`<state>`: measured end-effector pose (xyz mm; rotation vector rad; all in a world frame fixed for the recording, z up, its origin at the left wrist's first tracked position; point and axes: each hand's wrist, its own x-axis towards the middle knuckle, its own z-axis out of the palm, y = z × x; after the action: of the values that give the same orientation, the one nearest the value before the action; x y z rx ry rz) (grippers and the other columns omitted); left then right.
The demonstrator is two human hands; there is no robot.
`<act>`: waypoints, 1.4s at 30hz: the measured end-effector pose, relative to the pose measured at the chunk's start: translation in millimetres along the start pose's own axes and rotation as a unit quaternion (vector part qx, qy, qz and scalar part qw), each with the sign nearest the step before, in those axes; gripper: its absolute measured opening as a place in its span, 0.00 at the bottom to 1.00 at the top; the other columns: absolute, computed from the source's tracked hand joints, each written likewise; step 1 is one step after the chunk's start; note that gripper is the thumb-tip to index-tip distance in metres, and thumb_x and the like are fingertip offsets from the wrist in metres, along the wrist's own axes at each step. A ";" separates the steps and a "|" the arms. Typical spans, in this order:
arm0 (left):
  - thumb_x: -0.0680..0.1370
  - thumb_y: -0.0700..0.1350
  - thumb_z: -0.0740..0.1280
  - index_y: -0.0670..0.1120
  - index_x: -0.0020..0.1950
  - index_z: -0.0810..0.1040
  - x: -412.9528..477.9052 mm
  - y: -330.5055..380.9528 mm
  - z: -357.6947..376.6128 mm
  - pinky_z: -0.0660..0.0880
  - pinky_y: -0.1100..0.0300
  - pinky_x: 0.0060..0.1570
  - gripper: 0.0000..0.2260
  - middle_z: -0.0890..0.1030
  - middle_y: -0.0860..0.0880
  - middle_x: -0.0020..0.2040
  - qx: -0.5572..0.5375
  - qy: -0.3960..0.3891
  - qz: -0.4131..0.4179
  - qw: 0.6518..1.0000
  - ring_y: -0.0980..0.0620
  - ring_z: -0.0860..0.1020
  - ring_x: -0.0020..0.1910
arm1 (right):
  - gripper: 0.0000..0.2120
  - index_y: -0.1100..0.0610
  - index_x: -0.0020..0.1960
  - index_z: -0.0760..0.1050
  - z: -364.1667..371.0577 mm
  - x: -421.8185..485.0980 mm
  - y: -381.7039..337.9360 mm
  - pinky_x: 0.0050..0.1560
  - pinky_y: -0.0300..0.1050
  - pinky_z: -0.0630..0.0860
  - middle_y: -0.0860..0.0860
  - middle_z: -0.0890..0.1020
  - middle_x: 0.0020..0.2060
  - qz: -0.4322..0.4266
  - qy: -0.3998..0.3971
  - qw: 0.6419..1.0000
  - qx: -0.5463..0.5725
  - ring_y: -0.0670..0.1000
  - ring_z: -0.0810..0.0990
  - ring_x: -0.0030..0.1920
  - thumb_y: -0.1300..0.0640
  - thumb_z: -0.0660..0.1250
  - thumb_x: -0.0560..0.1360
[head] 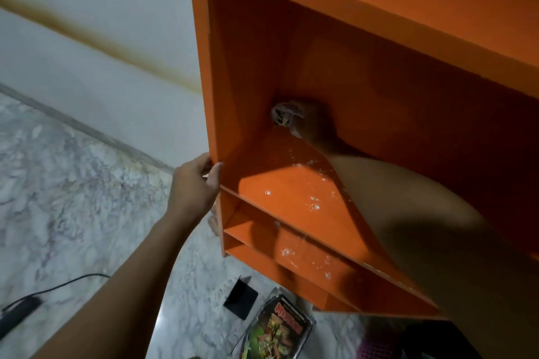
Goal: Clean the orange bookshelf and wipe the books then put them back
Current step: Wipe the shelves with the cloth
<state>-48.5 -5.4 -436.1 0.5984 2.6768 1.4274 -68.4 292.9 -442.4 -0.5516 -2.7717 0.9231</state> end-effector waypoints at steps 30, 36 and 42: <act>0.79 0.49 0.68 0.43 0.50 0.79 -46.3 13.9 72.6 0.79 0.44 0.56 0.10 0.83 0.44 0.48 -0.262 0.029 -0.393 0.881 0.42 0.82 0.49 | 0.22 0.50 0.60 0.78 -50.3 -170.3 -22.1 0.39 0.28 0.74 0.37 0.82 0.42 0.049 0.018 0.973 0.225 0.30 0.79 0.37 0.71 0.63 0.75; 0.80 0.45 0.66 0.39 0.58 0.78 -41.8 19.4 79.6 0.79 0.49 0.51 0.11 0.83 0.40 0.50 -0.352 -0.012 -0.446 0.823 0.41 0.84 0.48 | 0.24 0.60 0.67 0.75 -93.5 -80.9 39.4 0.60 0.40 0.76 0.55 0.80 0.60 -0.020 0.074 0.997 0.001 0.50 0.78 0.60 0.71 0.63 0.73; 0.81 0.47 0.64 0.40 0.64 0.76 -37.0 13.5 82.9 0.79 0.49 0.49 0.15 0.83 0.41 0.55 -0.343 -0.041 -0.466 0.815 0.41 0.83 0.50 | 0.23 0.53 0.66 0.75 -54.2 -48.0 68.0 0.49 0.49 0.83 0.54 0.80 0.61 -0.167 -0.020 0.977 -0.127 0.53 0.81 0.58 0.70 0.63 0.75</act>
<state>8.3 53.5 -477.7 -0.6122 1.6570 1.7028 10.1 353.7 -442.6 -0.0891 -2.9100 0.5159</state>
